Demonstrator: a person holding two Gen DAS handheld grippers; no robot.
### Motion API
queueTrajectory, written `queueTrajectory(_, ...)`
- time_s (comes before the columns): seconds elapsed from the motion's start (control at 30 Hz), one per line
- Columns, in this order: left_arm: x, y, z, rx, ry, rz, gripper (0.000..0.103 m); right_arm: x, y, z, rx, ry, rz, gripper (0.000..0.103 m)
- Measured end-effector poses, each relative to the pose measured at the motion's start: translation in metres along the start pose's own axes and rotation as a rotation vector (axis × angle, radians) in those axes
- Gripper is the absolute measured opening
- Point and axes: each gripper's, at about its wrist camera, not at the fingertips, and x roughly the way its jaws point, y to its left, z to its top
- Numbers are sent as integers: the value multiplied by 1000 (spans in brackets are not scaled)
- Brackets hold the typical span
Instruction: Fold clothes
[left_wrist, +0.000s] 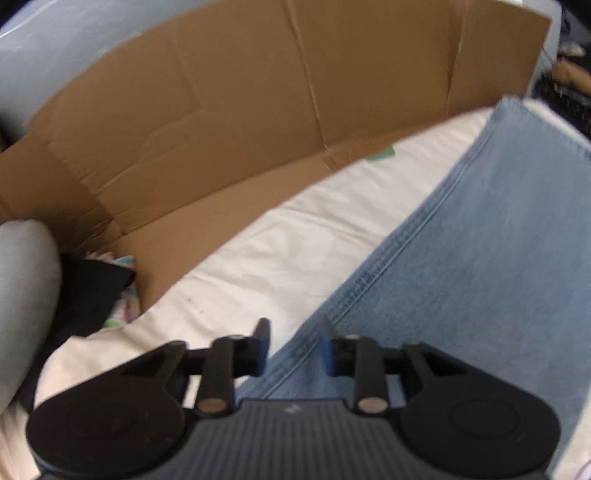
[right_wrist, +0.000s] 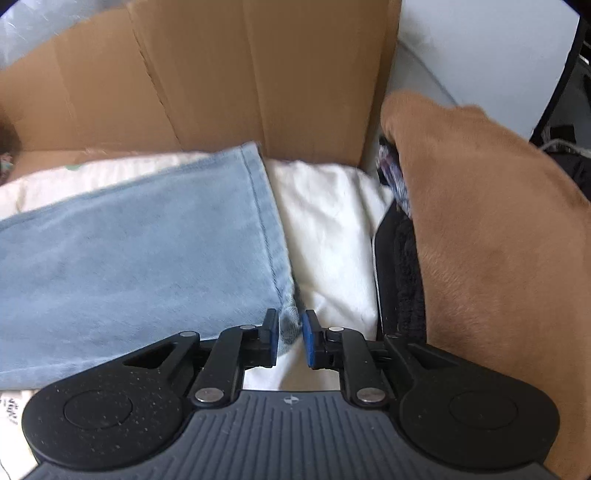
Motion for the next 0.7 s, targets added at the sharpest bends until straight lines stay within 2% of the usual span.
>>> queueTrajectory(0.13,-33,10,-14,-20,-4,23,34,-16,3,1,-3,-49,41,17)
queueTrajectory(0.2,-50,15,-27,-34,-2,43,34,-23,8,-1,-13,-70,67,23)
queueTrajectory(0.23,-59,17,-33,-40,-2,54,34,-23,11,-1,-20,-75,74,29)
queueTrajectory(0.27,-68,19,-39,-47,-1,64,34,-23,14,-1,-28,-80,81,30)
queueTrajectory(0.57,-136,30,-142,-241,73,170,34,-31,48,-9,-92,-117,166,30)
queueTrajectory(0.7,-153,30,-180,-325,100,214,35,-33,62,-9,-124,-152,182,32)
